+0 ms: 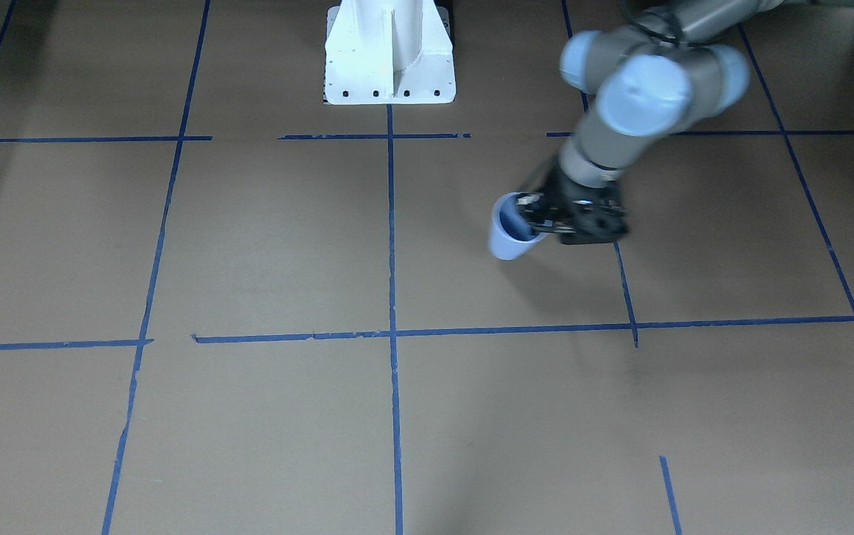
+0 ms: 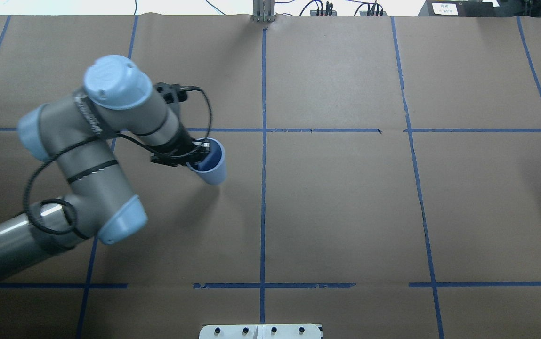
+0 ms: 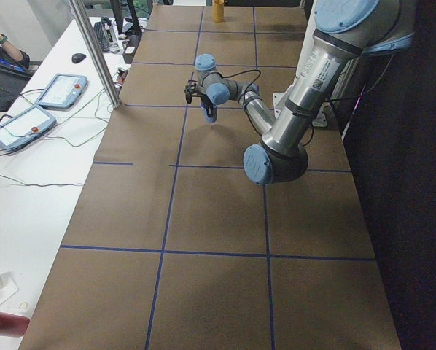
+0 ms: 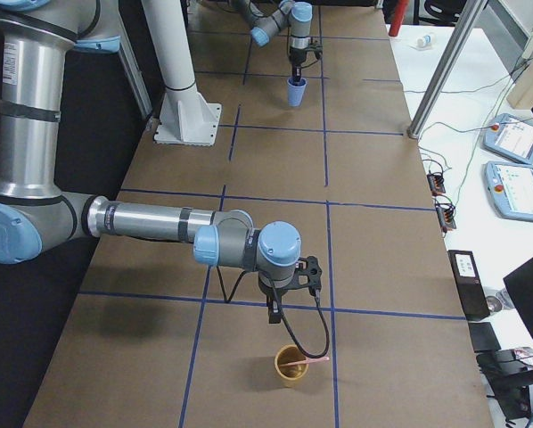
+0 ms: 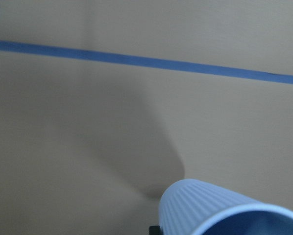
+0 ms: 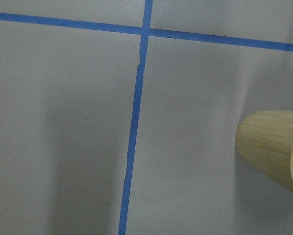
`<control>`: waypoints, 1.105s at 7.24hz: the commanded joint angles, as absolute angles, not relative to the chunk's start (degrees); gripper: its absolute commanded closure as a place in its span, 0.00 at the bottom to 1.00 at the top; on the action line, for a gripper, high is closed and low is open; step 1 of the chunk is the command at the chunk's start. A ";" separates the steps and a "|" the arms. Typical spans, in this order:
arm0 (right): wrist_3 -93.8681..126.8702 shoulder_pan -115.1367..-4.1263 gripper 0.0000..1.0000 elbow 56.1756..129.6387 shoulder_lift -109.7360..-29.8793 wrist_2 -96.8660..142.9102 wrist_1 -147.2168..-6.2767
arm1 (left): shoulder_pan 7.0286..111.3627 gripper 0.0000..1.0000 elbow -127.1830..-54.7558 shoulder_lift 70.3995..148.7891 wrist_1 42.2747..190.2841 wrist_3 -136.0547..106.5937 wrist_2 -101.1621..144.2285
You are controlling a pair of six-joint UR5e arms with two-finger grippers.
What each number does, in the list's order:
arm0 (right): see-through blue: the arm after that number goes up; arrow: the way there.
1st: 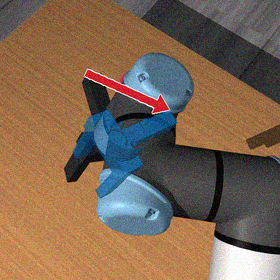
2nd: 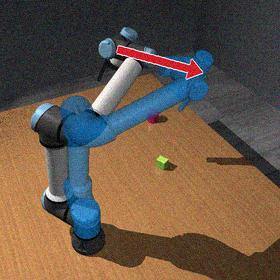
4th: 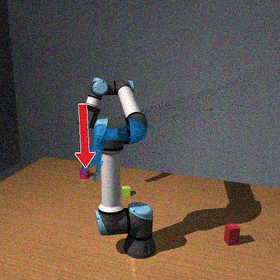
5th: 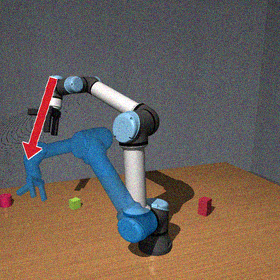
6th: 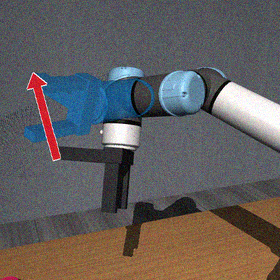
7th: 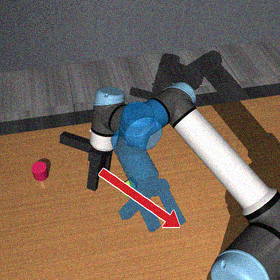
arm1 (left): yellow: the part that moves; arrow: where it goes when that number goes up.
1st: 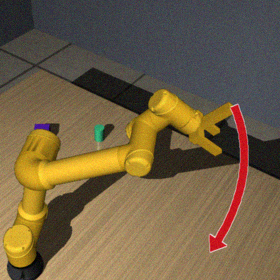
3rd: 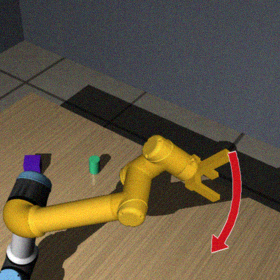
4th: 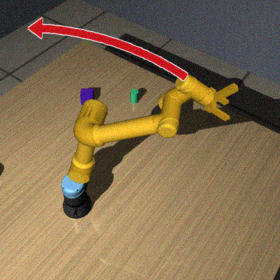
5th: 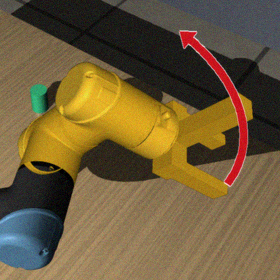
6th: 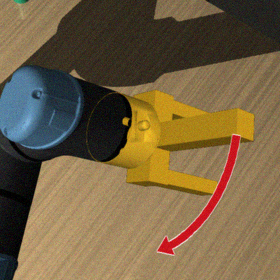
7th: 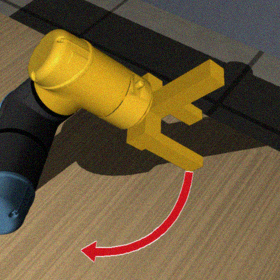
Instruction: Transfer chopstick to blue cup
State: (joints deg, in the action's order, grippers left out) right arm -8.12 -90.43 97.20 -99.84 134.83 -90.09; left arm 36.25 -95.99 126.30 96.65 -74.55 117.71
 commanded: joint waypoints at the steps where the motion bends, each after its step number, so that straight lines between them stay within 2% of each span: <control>1: -8.09 -90.35 0.00 97.12 -99.84 134.82 -90.09 | 31.48 1.00 -88.81 135.67 96.76 -78.92 111.56; 2: -8.09 -90.35 0.00 97.12 -99.84 134.82 -90.09 | 30.68 1.00 -86.16 138.05 96.85 -80.06 111.19; 6: -8.17 -90.35 0.00 97.03 -99.84 134.74 -90.09 | 29.19 0.97 -85.87 136.85 96.77 -79.63 109.78; 8: -8.09 -90.35 0.00 96.94 -99.84 134.74 -90.09 | 29.09 0.92 -85.78 136.85 96.85 -79.63 109.78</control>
